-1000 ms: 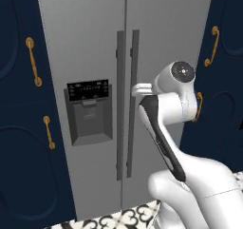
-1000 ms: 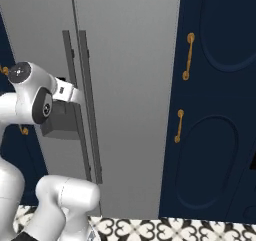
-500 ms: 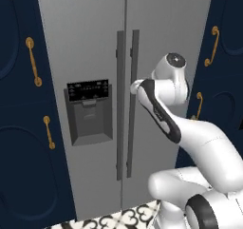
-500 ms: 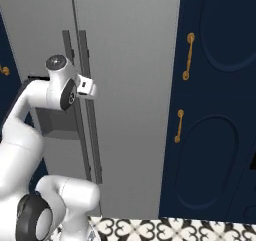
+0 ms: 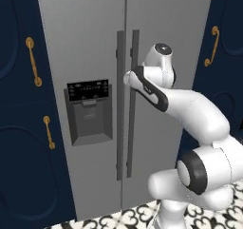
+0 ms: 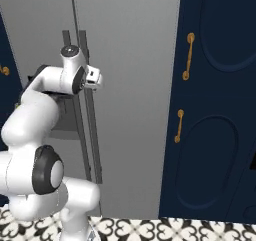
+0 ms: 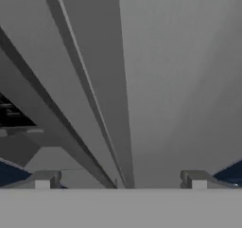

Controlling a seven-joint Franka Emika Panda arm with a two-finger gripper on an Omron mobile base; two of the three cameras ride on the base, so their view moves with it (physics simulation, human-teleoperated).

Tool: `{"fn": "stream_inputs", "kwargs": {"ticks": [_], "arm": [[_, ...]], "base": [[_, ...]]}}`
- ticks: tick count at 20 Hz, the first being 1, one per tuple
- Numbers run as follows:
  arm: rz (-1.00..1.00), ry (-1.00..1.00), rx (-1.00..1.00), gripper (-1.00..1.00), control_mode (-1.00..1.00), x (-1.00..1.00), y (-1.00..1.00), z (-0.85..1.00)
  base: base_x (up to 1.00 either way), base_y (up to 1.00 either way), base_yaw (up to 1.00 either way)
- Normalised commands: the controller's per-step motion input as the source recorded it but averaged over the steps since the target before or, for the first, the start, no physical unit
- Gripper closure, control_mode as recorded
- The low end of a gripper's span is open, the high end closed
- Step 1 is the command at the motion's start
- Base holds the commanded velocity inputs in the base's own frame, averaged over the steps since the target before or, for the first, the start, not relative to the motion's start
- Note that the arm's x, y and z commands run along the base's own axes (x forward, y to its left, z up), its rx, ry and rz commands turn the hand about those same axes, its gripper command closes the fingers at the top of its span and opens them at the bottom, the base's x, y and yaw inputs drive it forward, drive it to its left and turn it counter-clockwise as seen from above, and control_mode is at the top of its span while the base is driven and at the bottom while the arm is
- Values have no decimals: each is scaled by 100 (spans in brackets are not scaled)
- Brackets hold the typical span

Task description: Grab a lemon wedge from the fridge and one ice cube from the ice bowl, and put them in the glass of lemonade.

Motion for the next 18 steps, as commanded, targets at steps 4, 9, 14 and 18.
{"fn": "stream_inputs", "kwargs": {"ticks": [4, 9, 14, 18], "arm": [[0, 0, 0, -100, -100, 94, 6, -31], [0, 0, 0, -100, -100, 54, 5, -43], [0, -1, 0, -100, -100, 28, 10, -21], [0, -12, 0, -100, -100, 2, 20, -9]], "base": [[0, 0, 0], [0, 0, 0], [0, 0, 0], [0, 0, 0]]}}
